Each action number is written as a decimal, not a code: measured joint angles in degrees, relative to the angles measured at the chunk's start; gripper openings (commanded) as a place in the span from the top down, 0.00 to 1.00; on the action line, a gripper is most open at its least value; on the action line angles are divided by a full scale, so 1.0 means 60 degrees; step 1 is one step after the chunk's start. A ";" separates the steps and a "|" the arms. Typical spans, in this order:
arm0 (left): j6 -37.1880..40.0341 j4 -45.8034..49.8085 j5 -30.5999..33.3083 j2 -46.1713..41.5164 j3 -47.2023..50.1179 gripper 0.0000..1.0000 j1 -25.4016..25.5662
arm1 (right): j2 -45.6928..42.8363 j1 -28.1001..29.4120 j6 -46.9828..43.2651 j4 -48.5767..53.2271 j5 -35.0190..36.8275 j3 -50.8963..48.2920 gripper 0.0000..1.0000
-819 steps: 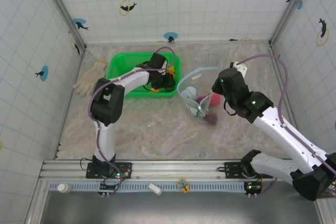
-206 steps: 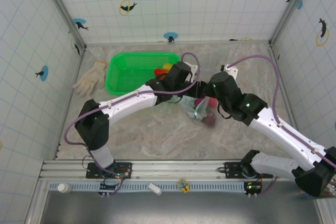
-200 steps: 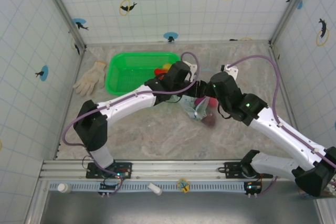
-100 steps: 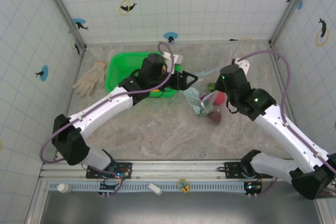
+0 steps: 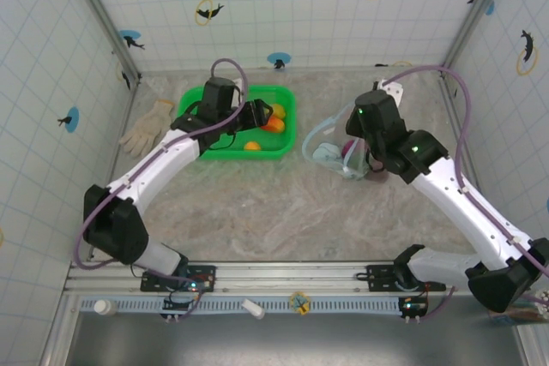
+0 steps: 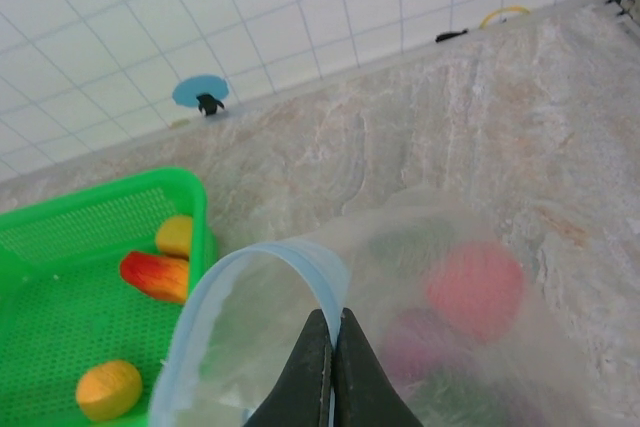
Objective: Place the food in the zip-top bag and seal the zipper
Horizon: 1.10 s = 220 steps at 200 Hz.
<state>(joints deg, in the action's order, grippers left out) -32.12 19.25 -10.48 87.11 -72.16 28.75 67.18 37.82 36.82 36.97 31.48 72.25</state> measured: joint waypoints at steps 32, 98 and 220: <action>0.0186 0.0681 0.0922 0.0914 0.0004 0.17 -0.0004 | 0.0073 0.0288 0.0306 -0.0040 -0.0095 -0.0805 1.00; 0.0674 0.1341 0.1770 0.2885 -0.0277 0.19 0.0000 | 0.0127 0.0729 0.0474 -0.0474 -0.0200 -0.0984 1.00; 0.0809 0.1654 0.1472 0.4645 -0.1581 0.66 -0.0393 | -0.0033 0.0765 0.0612 -0.0831 -0.0255 -0.1545 1.00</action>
<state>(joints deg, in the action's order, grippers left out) -27.27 29.17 -1.65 114.98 -81.65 26.39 66.98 42.41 40.49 31.99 29.95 62.98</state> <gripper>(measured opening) 0.360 0.060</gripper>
